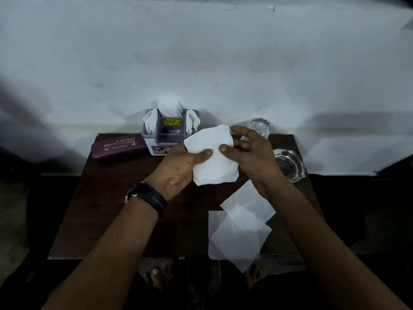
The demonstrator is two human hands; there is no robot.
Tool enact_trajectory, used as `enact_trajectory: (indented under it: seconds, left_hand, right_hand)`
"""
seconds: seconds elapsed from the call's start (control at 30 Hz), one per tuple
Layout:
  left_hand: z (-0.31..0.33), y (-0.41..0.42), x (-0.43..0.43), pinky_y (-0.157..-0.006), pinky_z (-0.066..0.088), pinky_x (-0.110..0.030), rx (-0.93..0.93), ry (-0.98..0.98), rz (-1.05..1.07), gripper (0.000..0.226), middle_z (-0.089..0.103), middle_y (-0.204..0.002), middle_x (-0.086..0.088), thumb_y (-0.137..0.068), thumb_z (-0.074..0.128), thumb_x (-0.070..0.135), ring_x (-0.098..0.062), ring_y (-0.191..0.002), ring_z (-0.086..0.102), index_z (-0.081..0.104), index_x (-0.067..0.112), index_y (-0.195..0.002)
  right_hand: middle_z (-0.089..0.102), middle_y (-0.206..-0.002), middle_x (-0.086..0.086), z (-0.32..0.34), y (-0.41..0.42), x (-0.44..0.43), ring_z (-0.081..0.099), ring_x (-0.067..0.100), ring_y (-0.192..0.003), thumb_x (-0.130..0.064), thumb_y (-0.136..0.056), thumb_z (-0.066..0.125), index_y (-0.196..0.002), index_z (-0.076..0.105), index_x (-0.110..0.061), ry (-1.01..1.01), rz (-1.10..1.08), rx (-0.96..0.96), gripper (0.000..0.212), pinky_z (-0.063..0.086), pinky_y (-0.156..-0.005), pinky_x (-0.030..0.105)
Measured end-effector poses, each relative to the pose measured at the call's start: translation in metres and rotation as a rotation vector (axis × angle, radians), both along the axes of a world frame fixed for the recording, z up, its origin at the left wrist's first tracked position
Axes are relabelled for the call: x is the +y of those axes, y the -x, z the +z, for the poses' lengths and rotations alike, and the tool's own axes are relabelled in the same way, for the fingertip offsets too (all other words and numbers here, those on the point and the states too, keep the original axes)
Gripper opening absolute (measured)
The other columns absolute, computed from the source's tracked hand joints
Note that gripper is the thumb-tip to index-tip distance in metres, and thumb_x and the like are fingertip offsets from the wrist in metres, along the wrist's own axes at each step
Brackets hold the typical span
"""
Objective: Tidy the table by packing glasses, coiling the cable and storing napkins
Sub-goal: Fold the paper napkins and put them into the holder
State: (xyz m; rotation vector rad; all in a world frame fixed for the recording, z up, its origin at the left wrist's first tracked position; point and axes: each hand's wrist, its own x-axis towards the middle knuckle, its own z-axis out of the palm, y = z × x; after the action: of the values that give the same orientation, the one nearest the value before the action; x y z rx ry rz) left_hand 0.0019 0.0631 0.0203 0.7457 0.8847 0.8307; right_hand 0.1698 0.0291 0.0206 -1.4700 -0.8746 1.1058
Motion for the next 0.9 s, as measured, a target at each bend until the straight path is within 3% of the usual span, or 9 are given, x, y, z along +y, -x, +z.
enact_trajectory:
  seconds: [0.17,0.37,0.47,0.53,0.57,0.63,0.7,0.77,0.9]
  left_hand:
    - [-0.002,-0.002,0.002,-0.101,0.055,-0.043,-0.019,-0.006,-0.033,0.047,0.063,-0.138,-0.022,-0.095,0.051,-0.016,-0.034,-0.123,0.064,0.055,-0.003,-0.140]
    - [-0.004,-0.001,0.001,-0.106,0.052,-0.048,0.050,-0.018,0.022,0.046,0.068,-0.131,-0.019,-0.090,0.064,-0.011,-0.034,-0.123,0.066,0.061,-0.002,-0.135]
    - [-0.004,0.003,0.004,-0.107,0.051,-0.051,0.189,-0.044,0.082,0.044,0.069,-0.128,-0.020,-0.088,0.067,-0.012,-0.034,-0.120,0.067,0.063,-0.004,-0.131]
    - [-0.005,0.006,0.007,-0.107,0.050,-0.052,0.275,-0.054,0.103,0.043,0.069,-0.129,-0.020,-0.087,0.067,-0.012,-0.034,-0.121,0.066,0.064,-0.005,-0.130]
    - [-0.006,0.007,0.008,-0.107,0.050,-0.052,0.300,-0.046,0.109,0.043,0.068,-0.129,-0.021,-0.087,0.067,-0.012,-0.034,-0.121,0.066,0.063,-0.005,-0.130]
    - [-0.007,0.007,0.009,-0.107,0.051,-0.051,0.336,-0.030,0.111,0.043,0.068,-0.129,-0.021,-0.087,0.067,-0.013,-0.035,-0.120,0.065,0.063,-0.006,-0.129]
    - [-0.008,0.006,0.009,-0.106,0.051,-0.049,0.372,-0.031,0.112,0.042,0.068,-0.129,-0.022,-0.086,0.068,-0.013,-0.035,-0.120,0.065,0.064,-0.006,-0.127]
    - [-0.009,0.004,0.008,-0.104,0.052,-0.049,0.390,-0.031,0.110,0.041,0.068,-0.129,-0.021,-0.086,0.068,-0.014,-0.036,-0.119,0.065,0.065,-0.005,-0.126]
    - [-0.010,0.004,0.009,-0.104,0.053,-0.048,0.427,-0.044,0.076,0.037,0.070,-0.127,-0.017,-0.088,0.069,-0.010,-0.031,-0.115,0.067,0.067,0.002,-0.123]
  right_hand:
    - [0.076,-0.104,-0.004,-0.003,-0.003,0.002,0.074,0.008,-0.095,-0.005,-0.078,0.086,-0.136,0.059,-0.014,-0.012,-0.002,-0.063,0.065,0.061,-0.078,0.021]
    - [0.077,-0.098,-0.006,-0.003,-0.009,0.003,0.073,0.005,-0.090,-0.013,-0.081,0.085,-0.135,0.058,-0.018,-0.021,0.044,-0.161,0.061,0.060,-0.081,0.023]
    - [0.074,-0.098,-0.006,-0.003,-0.026,-0.005,0.072,0.014,-0.094,-0.019,-0.085,0.082,-0.124,0.065,-0.021,0.052,0.181,-0.482,0.043,0.061,-0.082,0.033]
    - [0.073,-0.105,-0.004,-0.008,-0.038,-0.015,0.070,0.012,-0.095,-0.013,-0.087,0.077,-0.118,0.068,-0.026,0.124,0.457,-0.801,0.035,0.057,-0.076,0.026]
    - [0.071,-0.113,-0.005,-0.011,-0.040,-0.020,0.066,0.008,-0.099,-0.013,-0.086,0.078,-0.119,0.069,-0.029,0.180,0.629,-0.936,0.038,0.053,-0.077,0.022]
    - [0.059,-0.122,-0.004,-0.017,-0.038,-0.026,0.052,0.010,-0.113,-0.019,-0.081,0.083,-0.125,0.067,-0.033,0.275,0.883,-1.124,0.049,0.050,-0.090,0.028]
    - [0.048,-0.116,-0.004,-0.019,-0.032,-0.027,0.043,0.016,-0.116,-0.023,-0.077,0.086,-0.124,0.066,-0.035,0.286,0.917,-1.200,0.052,0.047,-0.098,0.038]
    - [0.049,-0.107,-0.009,-0.018,-0.028,-0.026,0.048,0.017,-0.114,-0.022,-0.076,0.086,-0.117,0.068,-0.032,0.245,0.886,-1.200,0.046,0.048,-0.096,0.041]
    - [0.051,-0.074,-0.018,-0.018,-0.028,-0.021,0.058,0.011,-0.088,-0.014,-0.080,0.082,-0.110,0.073,-0.023,0.256,0.856,-1.112,0.033,0.051,-0.084,0.034]
